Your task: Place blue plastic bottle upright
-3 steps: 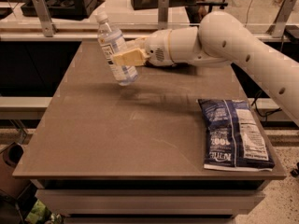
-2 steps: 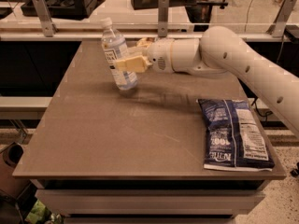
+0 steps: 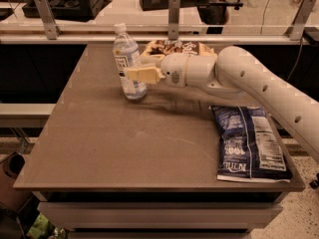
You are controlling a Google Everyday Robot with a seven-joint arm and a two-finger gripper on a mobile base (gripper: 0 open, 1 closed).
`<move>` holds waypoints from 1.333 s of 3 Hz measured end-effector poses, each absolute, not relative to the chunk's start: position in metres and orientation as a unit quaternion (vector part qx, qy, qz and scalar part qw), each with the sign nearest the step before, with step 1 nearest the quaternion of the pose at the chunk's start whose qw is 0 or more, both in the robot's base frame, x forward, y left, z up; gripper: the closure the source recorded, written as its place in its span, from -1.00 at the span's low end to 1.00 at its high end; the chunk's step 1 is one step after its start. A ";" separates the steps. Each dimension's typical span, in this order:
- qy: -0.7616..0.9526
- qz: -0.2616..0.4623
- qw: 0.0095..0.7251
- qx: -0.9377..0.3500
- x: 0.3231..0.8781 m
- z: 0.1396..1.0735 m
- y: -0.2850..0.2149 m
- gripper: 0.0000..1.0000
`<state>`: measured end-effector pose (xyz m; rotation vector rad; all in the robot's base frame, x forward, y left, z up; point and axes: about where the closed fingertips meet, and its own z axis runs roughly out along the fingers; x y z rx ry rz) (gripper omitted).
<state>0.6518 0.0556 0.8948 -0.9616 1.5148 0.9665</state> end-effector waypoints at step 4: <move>0.630 0.408 0.528 -0.398 0.652 0.893 0.054 0.19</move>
Offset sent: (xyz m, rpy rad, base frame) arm 0.0041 -0.0152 -0.0174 0.0711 -0.0030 -0.0265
